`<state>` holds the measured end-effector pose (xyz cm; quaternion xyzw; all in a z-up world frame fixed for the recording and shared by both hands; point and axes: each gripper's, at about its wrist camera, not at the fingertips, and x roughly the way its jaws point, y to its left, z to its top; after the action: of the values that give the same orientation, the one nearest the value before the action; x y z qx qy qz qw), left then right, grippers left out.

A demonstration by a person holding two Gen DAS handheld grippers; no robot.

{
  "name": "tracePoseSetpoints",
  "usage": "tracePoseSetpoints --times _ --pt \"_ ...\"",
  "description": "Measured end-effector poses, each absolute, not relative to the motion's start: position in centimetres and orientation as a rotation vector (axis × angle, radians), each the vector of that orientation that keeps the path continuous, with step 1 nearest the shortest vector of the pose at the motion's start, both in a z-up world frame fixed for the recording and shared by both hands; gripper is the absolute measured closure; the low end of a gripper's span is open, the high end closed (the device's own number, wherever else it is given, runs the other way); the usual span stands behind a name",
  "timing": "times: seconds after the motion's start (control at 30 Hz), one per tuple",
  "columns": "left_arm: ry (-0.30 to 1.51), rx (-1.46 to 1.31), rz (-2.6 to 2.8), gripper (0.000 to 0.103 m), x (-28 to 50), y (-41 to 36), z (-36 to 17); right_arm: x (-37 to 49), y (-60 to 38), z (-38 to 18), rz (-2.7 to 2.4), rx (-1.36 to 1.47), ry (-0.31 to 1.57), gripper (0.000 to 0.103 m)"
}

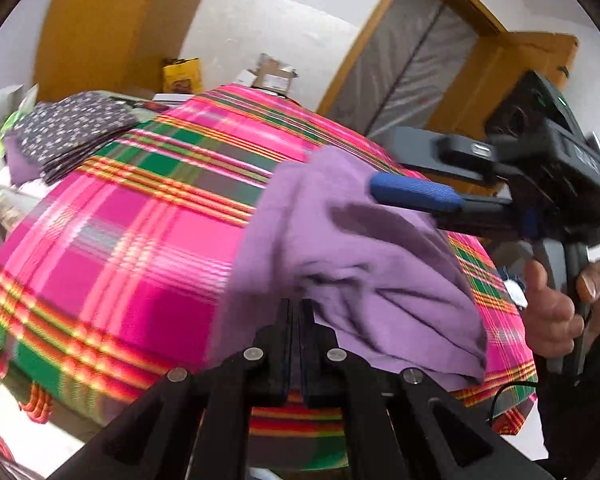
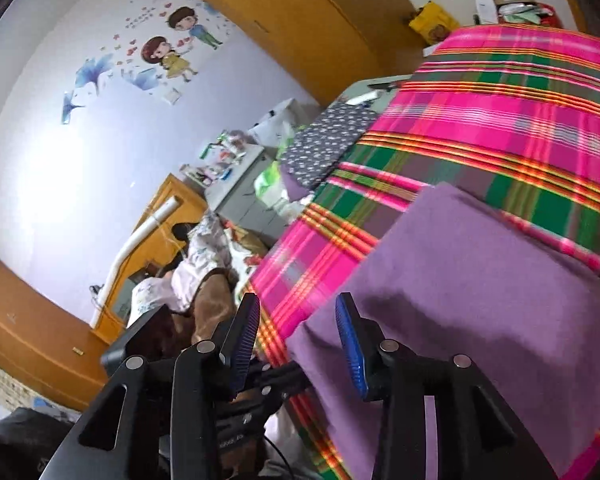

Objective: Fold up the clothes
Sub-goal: 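Release the folded purple fabric with the right tool and press it down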

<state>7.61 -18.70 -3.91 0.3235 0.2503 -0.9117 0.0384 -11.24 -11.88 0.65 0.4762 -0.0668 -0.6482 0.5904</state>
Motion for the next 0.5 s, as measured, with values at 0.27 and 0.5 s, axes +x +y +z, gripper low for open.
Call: tracePoseSetpoints --times 0.27,0.5 --pt "0.879 0.834 -2.807 0.072 9.8 -21.7 -2.3 -10.6 -6.8 1.1 -1.572 1.009 -0.228 0.061" --pt "0.897 0.879 -2.879 0.068 8.4 -21.0 -2.6 -9.5 -2.5 -1.0 -1.614 1.021 -0.232 0.060"
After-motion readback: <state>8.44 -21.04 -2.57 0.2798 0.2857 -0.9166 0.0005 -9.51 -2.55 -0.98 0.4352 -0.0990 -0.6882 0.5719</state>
